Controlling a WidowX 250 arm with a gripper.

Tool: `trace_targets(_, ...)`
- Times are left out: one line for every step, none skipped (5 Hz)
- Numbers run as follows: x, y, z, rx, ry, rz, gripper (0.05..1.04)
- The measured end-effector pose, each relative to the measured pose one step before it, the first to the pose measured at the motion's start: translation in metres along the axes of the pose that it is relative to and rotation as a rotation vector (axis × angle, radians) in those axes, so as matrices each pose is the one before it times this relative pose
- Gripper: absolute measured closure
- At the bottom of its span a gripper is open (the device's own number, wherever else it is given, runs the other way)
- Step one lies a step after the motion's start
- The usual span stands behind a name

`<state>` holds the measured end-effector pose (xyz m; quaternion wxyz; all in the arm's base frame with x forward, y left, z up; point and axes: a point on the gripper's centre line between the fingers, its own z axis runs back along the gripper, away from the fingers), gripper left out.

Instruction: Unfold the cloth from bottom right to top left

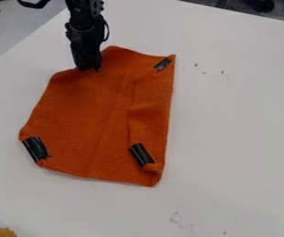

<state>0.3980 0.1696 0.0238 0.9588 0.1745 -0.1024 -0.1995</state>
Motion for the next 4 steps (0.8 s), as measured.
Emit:
trace_targets(-0.00203, 0.00004, 0.00013, 0.0027, 0.0153, -0.0085, 0.598)
trace_targets(0.00774, 0.00428, 0.02326, 0.0395, -0.0053, 0.0029, 0.295)
trace_targets(0.00873, -0.00082, 0.02772, 0.0075, 0.0258, 0.0517, 0.084)
trace_targets(0.00126, -0.00995, 0.02847, -0.0400, 0.0425, 0.1367, 0.079)
